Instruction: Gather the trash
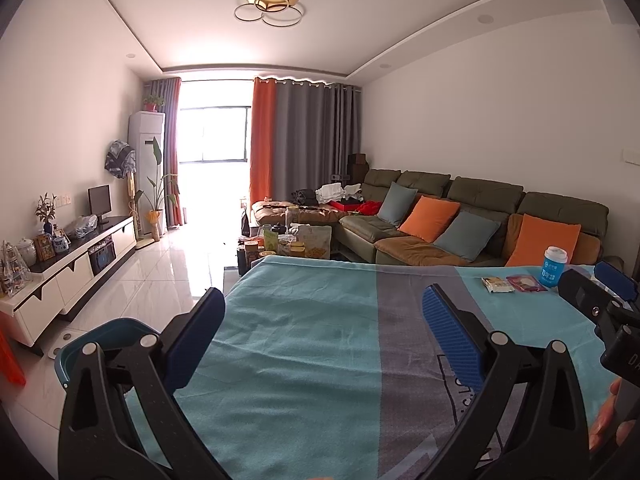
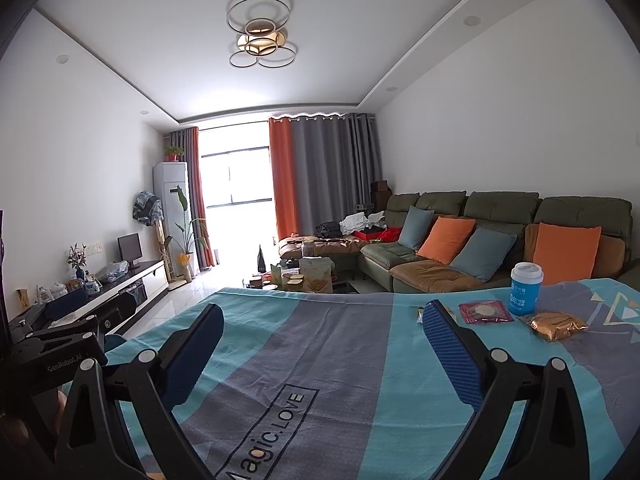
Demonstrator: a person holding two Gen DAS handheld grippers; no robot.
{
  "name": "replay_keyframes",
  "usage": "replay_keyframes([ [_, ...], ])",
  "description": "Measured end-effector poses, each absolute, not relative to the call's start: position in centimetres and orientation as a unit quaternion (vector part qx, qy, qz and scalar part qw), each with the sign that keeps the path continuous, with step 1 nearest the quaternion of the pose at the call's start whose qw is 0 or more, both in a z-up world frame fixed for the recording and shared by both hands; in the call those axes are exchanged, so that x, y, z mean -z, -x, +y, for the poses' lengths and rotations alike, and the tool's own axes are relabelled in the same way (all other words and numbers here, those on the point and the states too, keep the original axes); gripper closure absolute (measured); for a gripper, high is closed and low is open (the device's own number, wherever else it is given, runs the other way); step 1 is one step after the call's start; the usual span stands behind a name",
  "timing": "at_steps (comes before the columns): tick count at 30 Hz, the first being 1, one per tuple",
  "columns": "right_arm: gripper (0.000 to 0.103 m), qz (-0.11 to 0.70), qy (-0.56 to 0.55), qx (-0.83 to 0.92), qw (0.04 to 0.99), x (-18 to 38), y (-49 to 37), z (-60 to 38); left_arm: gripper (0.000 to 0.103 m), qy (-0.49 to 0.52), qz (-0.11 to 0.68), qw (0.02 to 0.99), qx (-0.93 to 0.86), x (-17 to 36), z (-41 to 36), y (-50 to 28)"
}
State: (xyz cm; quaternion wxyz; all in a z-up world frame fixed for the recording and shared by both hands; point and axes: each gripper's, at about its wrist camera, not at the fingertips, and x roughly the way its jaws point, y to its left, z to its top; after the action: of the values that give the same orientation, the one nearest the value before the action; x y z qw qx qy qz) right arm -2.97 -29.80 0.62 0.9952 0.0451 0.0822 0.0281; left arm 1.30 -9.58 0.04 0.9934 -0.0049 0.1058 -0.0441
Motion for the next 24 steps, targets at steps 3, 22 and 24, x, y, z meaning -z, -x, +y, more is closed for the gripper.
replay_keyframes([
  [3, 0.007, 0.083, -0.046, -0.028, 0.995, -0.61, 2.95, -29.8, 0.006, 0.005, 0.105, 0.993, 0.045, -0.04, -9.55, -1.27],
  [22, 0.007, 0.086, -0.052, -0.028, 0.995, -0.35, 2.97, -29.73, 0.006, 0.001, 0.107, 0.993, 0.055, -0.01, -9.77, -1.8],
  [24, 0.007, 0.086, -0.053, -0.026, 0.995, -0.25, 2.95, -29.75, 0.006, 0.0, 0.105, 0.993, 0.056, 0.02, -9.78, -1.82],
])
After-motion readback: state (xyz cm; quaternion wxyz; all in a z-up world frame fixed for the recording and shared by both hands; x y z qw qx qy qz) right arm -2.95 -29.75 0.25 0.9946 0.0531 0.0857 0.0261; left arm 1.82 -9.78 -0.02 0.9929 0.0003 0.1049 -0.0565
